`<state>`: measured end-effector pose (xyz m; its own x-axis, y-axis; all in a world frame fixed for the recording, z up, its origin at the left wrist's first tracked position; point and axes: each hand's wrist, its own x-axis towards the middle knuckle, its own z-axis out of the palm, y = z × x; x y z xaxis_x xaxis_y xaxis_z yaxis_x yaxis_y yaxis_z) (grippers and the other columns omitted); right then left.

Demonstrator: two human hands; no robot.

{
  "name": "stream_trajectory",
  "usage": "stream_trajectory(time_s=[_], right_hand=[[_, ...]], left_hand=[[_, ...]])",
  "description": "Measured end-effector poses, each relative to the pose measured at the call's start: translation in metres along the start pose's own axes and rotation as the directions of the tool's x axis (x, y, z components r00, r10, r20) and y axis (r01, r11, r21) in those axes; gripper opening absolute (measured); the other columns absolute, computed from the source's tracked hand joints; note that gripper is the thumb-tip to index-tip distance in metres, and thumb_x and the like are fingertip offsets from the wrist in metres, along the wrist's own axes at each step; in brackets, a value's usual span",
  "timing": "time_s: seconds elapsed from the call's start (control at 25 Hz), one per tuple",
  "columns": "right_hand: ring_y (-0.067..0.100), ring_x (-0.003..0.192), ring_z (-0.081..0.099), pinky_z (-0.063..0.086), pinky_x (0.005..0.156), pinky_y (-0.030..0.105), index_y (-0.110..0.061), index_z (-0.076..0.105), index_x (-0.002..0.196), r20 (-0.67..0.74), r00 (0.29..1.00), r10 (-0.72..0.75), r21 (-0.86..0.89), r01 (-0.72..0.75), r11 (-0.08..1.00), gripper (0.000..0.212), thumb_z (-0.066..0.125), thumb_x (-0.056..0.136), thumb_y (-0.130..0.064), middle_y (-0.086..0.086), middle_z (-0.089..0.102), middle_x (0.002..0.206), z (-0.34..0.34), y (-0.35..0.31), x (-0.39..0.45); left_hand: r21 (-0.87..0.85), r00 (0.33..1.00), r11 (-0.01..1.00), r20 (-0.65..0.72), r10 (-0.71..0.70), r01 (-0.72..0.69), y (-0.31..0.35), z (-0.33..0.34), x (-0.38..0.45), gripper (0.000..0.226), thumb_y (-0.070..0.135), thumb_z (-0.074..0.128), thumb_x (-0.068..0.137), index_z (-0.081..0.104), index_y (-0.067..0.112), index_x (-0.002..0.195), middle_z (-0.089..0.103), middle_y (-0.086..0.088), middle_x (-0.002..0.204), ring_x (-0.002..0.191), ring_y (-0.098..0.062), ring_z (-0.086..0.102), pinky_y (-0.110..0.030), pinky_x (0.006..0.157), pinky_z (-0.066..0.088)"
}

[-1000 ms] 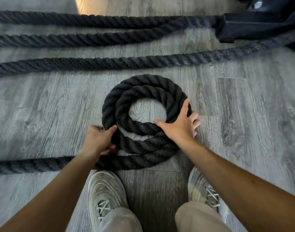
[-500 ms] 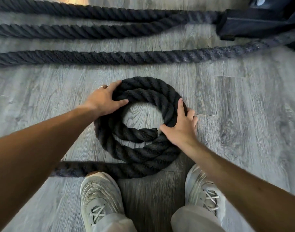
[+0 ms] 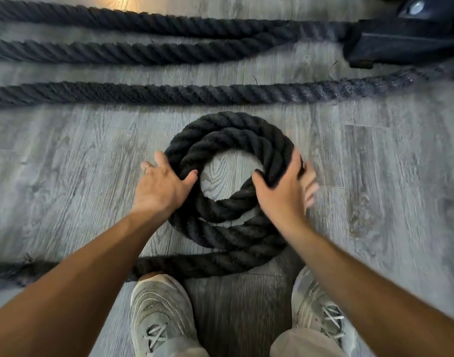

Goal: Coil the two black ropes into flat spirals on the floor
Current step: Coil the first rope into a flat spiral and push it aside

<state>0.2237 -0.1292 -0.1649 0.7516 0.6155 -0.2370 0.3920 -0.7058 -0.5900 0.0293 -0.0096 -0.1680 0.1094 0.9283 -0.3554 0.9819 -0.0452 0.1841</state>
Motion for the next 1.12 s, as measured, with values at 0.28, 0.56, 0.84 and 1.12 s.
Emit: stream_trajectory(time_s=[0.28, 0.56, 0.84, 1.12], right_hand=[[0.037, 0.143, 0.016, 0.021, 0.114, 0.057, -0.021, -0.001, 0.163, 0.054, 0.988, 0.148, -0.028, -0.146, 0.989, 0.103, 0.067, 0.090, -0.048, 0.015, 0.014, 0.161, 0.008, 0.027, -0.034], [0.035, 0.151, 0.010, 0.012, 0.120, 0.059, -0.042, 0.008, 0.161, 0.281, 0.958, -0.064, -0.157, 0.112, 0.981, 0.099, 0.055, 0.082, -0.077, 0.001, 0.010, 0.168, -0.023, -0.004, 0.076], [0.048, 0.152, -0.012, 0.007, 0.117, 0.068, -0.037, -0.013, 0.160, 0.208, 0.976, 0.069, -0.230, -0.019, 0.973, 0.128, 0.059, 0.067, -0.088, 0.012, -0.026, 0.166, 0.012, -0.009, -0.006], [0.039, 0.152, 0.001, 0.012, 0.119, 0.060, -0.041, 0.006, 0.160, 0.128, 0.990, 0.067, 0.011, -0.069, 0.998, 0.117, 0.075, 0.071, -0.071, 0.004, -0.008, 0.168, -0.002, 0.021, -0.035]], left_hand=[[-0.124, 0.995, 0.988, 0.037, -0.091, 0.095, 0.011, -0.015, -0.010, 0.082, 0.066, 0.058, 0.087, 0.032, 0.000, 0.127, 0.040, -0.038, 0.141, 0.120, -0.052, 0.054, -0.051, 0.094, 0.046], [-0.457, 0.963, 0.848, 0.095, -0.252, 0.267, -0.010, 0.013, -0.047, 0.088, 0.083, 0.061, 0.069, 0.035, 0.008, 0.107, 0.067, -0.021, 0.100, 0.088, -0.042, 0.069, -0.049, 0.079, 0.058], [-0.299, 0.964, 0.923, 0.181, -0.196, 0.244, -0.013, -0.010, -0.032, 0.097, 0.080, 0.067, 0.067, 0.025, 0.016, 0.126, 0.068, -0.020, 0.114, 0.101, -0.041, 0.068, -0.050, 0.090, 0.055], [-0.220, 0.989, 0.975, 0.134, 0.056, -0.026, 0.007, -0.043, 0.037, 0.091, 0.066, 0.066, 0.082, 0.021, 0.041, 0.157, 0.032, -0.020, 0.154, 0.137, -0.042, 0.043, -0.046, 0.115, 0.036]])
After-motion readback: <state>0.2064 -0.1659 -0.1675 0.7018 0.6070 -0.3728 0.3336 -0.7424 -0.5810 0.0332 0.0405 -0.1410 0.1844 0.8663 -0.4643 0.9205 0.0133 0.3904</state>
